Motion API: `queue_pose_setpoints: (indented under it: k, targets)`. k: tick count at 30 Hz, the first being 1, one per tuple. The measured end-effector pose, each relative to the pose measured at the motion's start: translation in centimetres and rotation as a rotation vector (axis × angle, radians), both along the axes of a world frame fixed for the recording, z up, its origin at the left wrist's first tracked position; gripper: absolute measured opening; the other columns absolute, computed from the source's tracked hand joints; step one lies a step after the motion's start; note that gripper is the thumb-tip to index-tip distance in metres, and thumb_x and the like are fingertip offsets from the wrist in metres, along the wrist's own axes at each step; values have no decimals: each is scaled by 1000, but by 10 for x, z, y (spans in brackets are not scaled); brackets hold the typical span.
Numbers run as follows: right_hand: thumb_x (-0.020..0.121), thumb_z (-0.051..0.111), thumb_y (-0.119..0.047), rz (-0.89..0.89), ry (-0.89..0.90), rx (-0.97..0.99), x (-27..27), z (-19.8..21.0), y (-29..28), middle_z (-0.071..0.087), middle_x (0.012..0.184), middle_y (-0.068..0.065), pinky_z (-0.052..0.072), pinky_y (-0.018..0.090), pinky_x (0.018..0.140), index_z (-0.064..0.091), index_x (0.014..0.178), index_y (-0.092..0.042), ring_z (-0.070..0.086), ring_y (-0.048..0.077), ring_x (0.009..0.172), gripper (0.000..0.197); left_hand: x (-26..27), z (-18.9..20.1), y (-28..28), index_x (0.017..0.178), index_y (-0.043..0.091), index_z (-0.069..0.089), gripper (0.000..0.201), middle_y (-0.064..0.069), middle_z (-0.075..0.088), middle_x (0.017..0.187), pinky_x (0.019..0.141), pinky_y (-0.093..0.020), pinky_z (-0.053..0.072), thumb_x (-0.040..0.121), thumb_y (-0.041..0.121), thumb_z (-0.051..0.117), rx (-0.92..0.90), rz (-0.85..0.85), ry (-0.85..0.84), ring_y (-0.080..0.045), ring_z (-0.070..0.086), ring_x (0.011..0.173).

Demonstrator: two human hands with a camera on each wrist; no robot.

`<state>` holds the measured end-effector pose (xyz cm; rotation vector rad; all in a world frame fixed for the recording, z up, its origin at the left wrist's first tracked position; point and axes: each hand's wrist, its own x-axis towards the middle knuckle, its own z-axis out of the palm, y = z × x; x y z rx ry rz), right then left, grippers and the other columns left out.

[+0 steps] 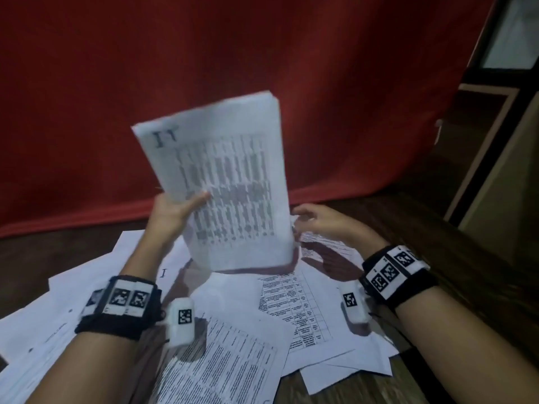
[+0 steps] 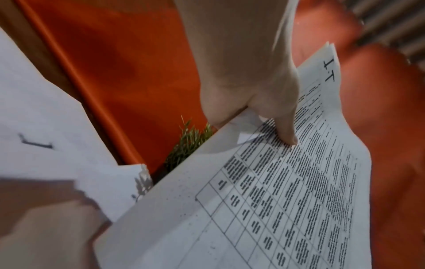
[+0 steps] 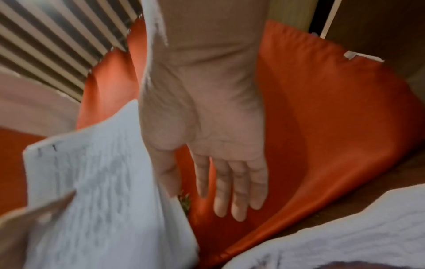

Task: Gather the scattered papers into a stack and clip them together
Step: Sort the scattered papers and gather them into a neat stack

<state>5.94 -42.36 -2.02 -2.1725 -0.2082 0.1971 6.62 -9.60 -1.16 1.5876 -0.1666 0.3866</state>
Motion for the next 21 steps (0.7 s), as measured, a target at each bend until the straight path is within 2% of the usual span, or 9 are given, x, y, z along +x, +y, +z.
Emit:
queue_pose_setpoints:
  k: [3, 5, 7, 9, 11, 13, 14, 17, 21]
  targets:
    - [95, 73, -30, -73, -3, -410, 17, -21, -18, 68, 127, 2, 47, 27, 83, 66, 132, -18, 64, 16, 104, 40, 3, 19, 26, 89, 24, 80, 10, 22, 79, 86, 71, -20, 61, 90, 14, 81, -88, 66, -56, 1, 75, 83]
    - [94, 74, -34, -103, -29, -556, 31, -36, -26, 67, 128, 3, 48, 29, 89, 68, 128, -17, 64, 20, 112, 38, 3, 25, 44, 96, 24, 77, 11, 24, 79, 93, 79, -20, 61, 91, 15, 80, -104, 97, -77, 2, 75, 91]
    - [94, 74, -35, -112, -34, -582, 42, -43, -29, 70, 118, 4, 46, 28, 85, 72, 118, -14, 65, 23, 113, 33, 2, 25, 60, 96, 21, 78, 8, 22, 80, 97, 86, -30, 62, 90, 18, 82, -138, 146, -71, -1, 76, 95]
    - [95, 72, -40, -126, -20, -553, 53, -46, -28, 73, 104, 7, 44, 28, 77, 76, 106, -8, 68, 25, 101, 34, 2, 22, 71, 97, 17, 81, 6, 19, 80, 95, 83, -28, 64, 91, 18, 81, -197, 161, -68, -2, 76, 95]
    - [95, 68, -53, -170, 26, -529, 63, -48, -20, 71, 92, 8, 43, 30, 73, 76, 94, -7, 64, 22, 88, 47, -1, 17, 76, 117, 10, 74, 25, 19, 80, 94, 82, -21, 63, 92, 15, 78, -223, 167, -69, 0, 76, 94]
    - [93, 65, -62, -204, 91, -501, 73, -53, -6, 62, 72, 7, 39, 31, 63, 66, 73, -7, 58, 22, 70, 58, -1, 8, 82, 129, 7, 68, 39, 17, 80, 100, 89, -25, 62, 92, 15, 78, -223, 170, -63, -2, 77, 97]
    - [91, 68, -61, -223, 123, -483, 77, -55, 2, 60, 66, 5, 37, 31, 60, 62, 68, -7, 57, 20, 64, 58, 0, 2, 85, 129, 7, 69, 40, 14, 80, 107, 96, -30, 61, 92, 16, 79, -223, 169, -55, -6, 76, 103]
    - [90, 79, -39, -235, 206, -464, 88, -62, 22, 69, 80, 6, 43, 28, 62, 72, 87, -4, 62, 20, 74, 36, 7, -12, 92, 128, 10, 70, 39, 4, 76, 126, 109, -44, 53, 91, 15, 79, -252, 125, -55, -19, 72, 121]
    - [89, 80, -19, -248, 204, -423, 101, -60, 34, 65, 78, 9, 42, 26, 59, 68, 80, -5, 60, 22, 73, 20, 12, -15, 98, 137, 7, 65, 47, -1, 74, 132, 110, -48, 54, 92, 13, 77, -252, 110, -85, -23, 70, 123]
